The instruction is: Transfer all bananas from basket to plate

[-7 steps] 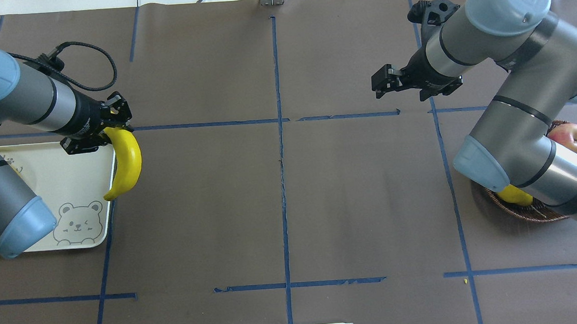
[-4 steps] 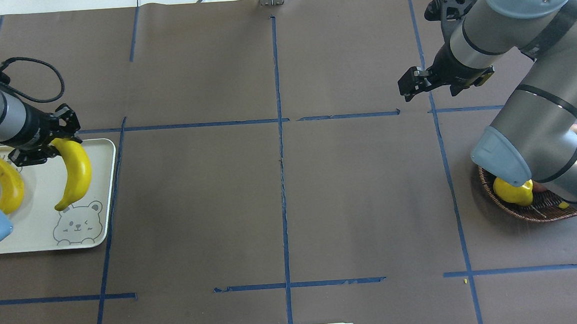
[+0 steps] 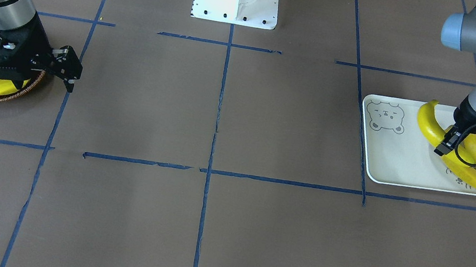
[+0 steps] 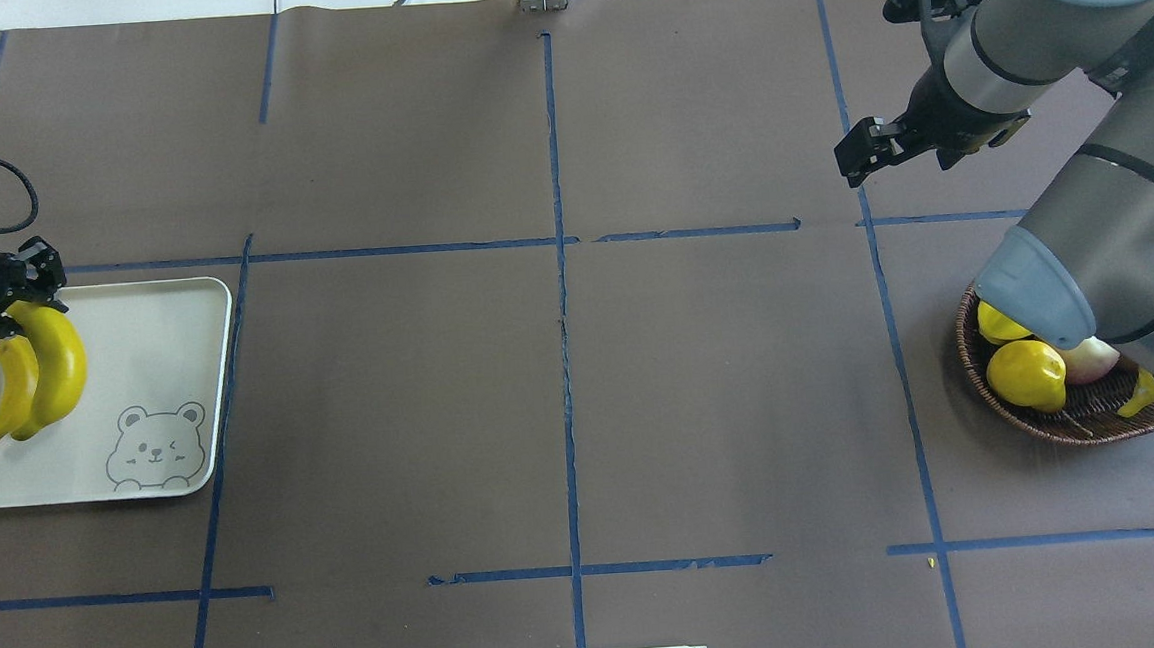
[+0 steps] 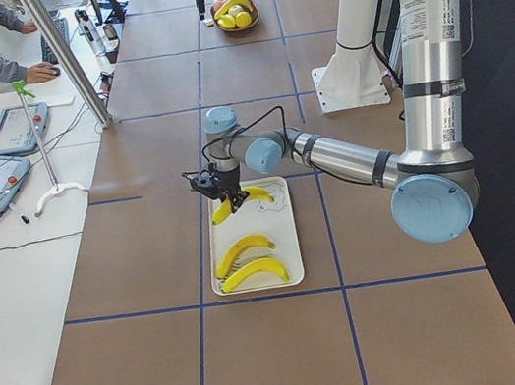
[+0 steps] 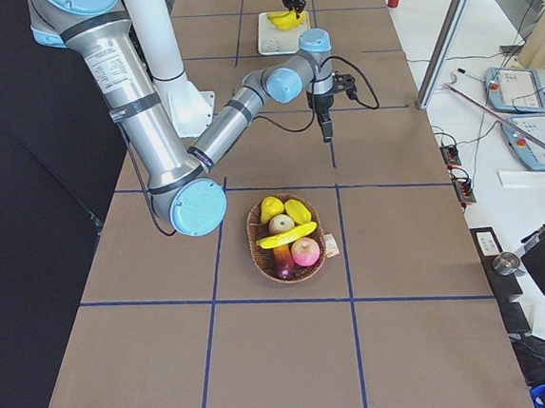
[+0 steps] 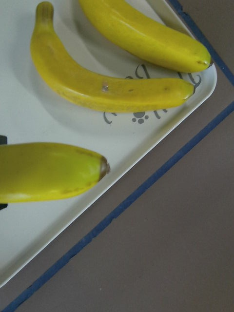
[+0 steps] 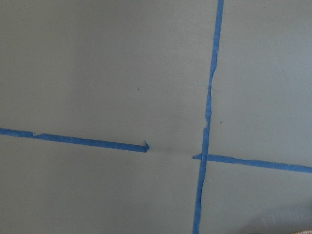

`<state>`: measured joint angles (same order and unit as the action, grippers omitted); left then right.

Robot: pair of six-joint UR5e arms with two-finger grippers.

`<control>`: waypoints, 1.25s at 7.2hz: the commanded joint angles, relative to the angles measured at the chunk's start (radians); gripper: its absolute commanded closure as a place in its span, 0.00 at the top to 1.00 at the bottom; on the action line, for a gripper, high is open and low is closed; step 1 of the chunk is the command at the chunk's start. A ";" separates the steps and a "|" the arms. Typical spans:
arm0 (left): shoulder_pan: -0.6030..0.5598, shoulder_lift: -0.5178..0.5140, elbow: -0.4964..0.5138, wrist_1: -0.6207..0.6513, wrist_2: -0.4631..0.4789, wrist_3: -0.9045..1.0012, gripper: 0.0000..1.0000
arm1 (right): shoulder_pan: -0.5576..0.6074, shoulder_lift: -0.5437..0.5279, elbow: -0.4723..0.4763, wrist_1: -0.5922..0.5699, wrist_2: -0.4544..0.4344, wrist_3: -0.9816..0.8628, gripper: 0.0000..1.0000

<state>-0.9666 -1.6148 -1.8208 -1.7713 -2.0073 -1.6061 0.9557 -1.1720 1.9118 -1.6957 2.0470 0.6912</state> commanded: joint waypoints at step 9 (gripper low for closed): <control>-0.449 0.023 0.161 0.107 -0.228 1.466 1.00 | 0.518 -0.205 -0.233 -0.002 0.290 -0.848 0.99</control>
<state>-1.3270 -1.5943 -1.6954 -1.7107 -2.2334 -0.3771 1.3647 -1.3219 1.7317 -1.7007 2.2758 0.0163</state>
